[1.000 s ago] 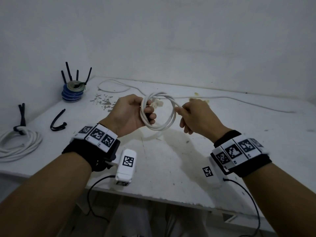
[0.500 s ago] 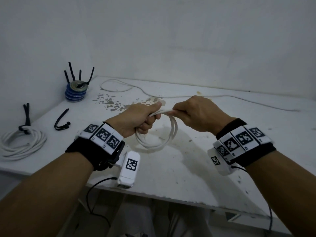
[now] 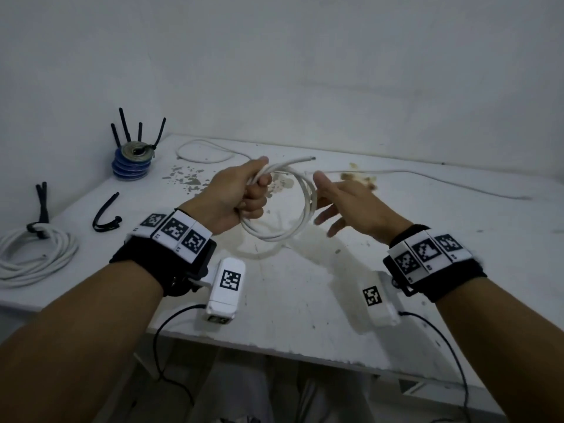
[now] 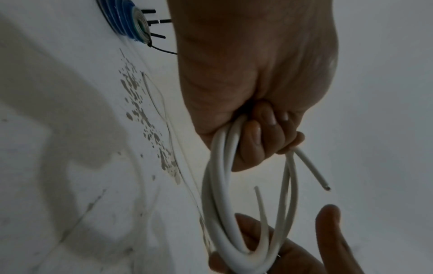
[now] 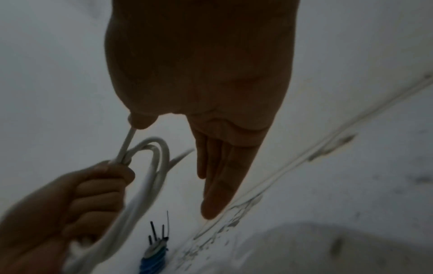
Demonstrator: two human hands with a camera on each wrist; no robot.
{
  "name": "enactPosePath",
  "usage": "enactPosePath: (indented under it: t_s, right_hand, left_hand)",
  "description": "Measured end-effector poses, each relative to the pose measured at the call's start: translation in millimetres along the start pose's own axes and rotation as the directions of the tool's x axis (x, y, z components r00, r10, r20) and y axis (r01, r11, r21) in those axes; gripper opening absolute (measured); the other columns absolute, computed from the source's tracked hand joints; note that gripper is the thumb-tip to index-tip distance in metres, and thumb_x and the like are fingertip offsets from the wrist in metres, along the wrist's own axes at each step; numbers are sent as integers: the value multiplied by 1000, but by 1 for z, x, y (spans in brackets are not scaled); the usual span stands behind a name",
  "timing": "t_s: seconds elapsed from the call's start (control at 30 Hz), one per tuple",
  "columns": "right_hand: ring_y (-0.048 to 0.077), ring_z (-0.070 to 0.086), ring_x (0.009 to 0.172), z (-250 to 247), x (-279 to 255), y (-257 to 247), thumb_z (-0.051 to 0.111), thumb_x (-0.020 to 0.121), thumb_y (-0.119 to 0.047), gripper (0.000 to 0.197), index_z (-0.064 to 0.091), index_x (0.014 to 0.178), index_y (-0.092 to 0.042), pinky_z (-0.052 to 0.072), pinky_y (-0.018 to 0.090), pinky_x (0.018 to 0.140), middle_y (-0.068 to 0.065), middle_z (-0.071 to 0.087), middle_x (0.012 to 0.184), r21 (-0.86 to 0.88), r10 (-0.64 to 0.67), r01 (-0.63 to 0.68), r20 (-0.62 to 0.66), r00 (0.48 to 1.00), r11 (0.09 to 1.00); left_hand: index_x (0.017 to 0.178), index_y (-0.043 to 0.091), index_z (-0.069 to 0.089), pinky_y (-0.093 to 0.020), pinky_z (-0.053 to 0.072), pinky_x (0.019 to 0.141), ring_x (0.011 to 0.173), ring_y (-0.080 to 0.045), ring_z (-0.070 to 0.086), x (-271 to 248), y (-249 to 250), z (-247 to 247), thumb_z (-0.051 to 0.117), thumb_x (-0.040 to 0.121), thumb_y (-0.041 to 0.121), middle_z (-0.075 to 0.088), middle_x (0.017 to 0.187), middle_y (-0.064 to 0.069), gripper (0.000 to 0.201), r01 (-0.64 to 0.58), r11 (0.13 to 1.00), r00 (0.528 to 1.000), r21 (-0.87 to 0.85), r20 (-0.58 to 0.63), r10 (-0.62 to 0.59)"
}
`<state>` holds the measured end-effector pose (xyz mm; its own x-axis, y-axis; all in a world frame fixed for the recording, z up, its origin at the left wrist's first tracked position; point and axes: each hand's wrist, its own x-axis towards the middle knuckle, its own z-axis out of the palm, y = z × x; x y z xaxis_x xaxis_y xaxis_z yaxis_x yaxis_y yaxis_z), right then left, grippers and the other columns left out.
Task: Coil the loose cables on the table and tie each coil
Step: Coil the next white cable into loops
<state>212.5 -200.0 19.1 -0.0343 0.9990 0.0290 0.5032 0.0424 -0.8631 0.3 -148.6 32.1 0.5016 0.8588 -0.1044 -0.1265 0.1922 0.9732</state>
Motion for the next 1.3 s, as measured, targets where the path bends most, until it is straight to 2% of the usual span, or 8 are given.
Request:
enactPosePath:
  t_s: [0.17, 0.4, 0.6, 0.67, 0.77, 1.03, 1.17, 1.3]
  right_hand:
    - [27, 70, 77, 19, -6, -8, 48, 103, -29, 33, 64, 108, 0, 61, 38, 73, 12, 71, 81, 302, -55, 63, -33, 998, 951]
    - [21, 51, 62, 48, -9, -13, 40, 107, -26, 39, 64, 91, 1, 53, 36, 57, 8, 50, 71, 343, -85, 128, -137, 987, 931]
    - [20, 69, 75, 35, -7, -22, 56, 98, -18, 22, 72, 101, -4, 56, 33, 64, 11, 71, 85, 588, 136, -135, 42, 990, 798]
    - [25, 74, 83, 31, -5, -23, 55, 100, -16, 20, 69, 101, -2, 61, 36, 71, 16, 75, 94, 647, 174, -119, -22, 985, 753]
    - [21, 70, 69, 26, -2, -17, 51, 102, -13, 17, 63, 93, -4, 61, 36, 68, 8, 70, 74, 758, 257, -42, -168, 952, 651]
    - [19, 64, 66, 21, 5, -9, 53, 101, -11, 9, 60, 99, -6, 58, 33, 72, 5, 62, 69, 849, 325, 164, -361, 874, 502]
    - [22, 70, 75, 35, 3, -20, 58, 99, -20, 13, 66, 102, -10, 59, 32, 70, 8, 69, 78, 750, 164, 218, -399, 902, 624]
    - [28, 73, 89, 49, -9, -25, 51, 103, -27, 26, 65, 121, -15, 58, 39, 65, 9, 74, 105, 463, -114, 199, -204, 972, 864]
  left_hand:
    - [69, 15, 47, -24, 27, 45, 39, -12, 29, 2, -5, 3, 34, 104, 32, 29, 47, 4, 41, 42, 998, 999, -43, -23, -43]
    - [98, 14, 67, -24, 30, 45, 43, -11, 36, 0, -14, 10, 43, 102, 48, 49, 67, 0, 43, -124, 927, 977, 355, -118, 176]
    - [94, 7, 67, -21, 25, 44, 43, -12, 30, -4, -17, 9, 44, 101, 50, 50, 61, -3, 49, -39, 914, 989, 404, -117, 94]
    - [89, 7, 63, -22, 21, 43, 45, -12, 25, -8, -16, 8, 48, 99, 50, 38, 54, -1, 47, -41, 931, 994, 363, -78, 74]
    - [88, 5, 69, -24, 16, 44, 45, -11, 19, -13, -14, 2, 55, 97, 47, 26, 54, 2, 46, -3, 951, 998, 311, -63, 24]
    - [80, 6, 58, -23, 21, 41, 36, -9, 20, -16, -18, -3, 52, 101, 32, 26, 46, 4, 34, 28, 990, 997, 139, -75, -18]
    - [86, 9, 56, -22, 20, 42, 38, -7, 24, -12, -13, 7, 42, 105, 32, 35, 50, 6, 33, 37, 994, 999, 105, -22, -34]
    - [86, 7, 58, -19, 17, 36, 39, -6, 23, -5, -9, 15, 41, 106, 35, 36, 50, 7, 38, 85, 987, 992, 139, -109, -70]
